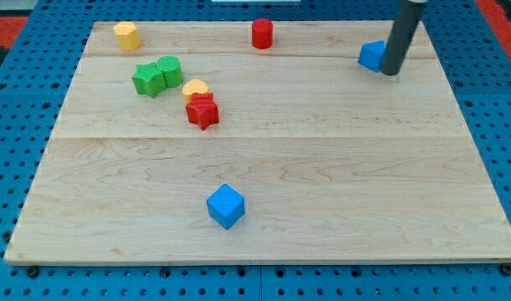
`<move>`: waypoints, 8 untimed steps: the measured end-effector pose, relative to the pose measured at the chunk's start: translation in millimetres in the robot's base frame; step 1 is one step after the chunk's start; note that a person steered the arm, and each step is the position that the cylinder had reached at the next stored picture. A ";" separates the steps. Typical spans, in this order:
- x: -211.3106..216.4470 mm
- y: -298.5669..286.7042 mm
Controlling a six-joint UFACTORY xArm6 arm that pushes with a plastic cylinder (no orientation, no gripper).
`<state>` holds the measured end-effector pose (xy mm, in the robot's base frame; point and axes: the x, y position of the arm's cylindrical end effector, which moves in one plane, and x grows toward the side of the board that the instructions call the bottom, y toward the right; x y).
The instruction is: Slide the yellow heart to the center left
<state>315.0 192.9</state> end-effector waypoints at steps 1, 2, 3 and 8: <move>-44.2 -13.5; -69.2 -23.6; -62.1 -29.3; -24.6 -63.1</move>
<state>290.4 129.8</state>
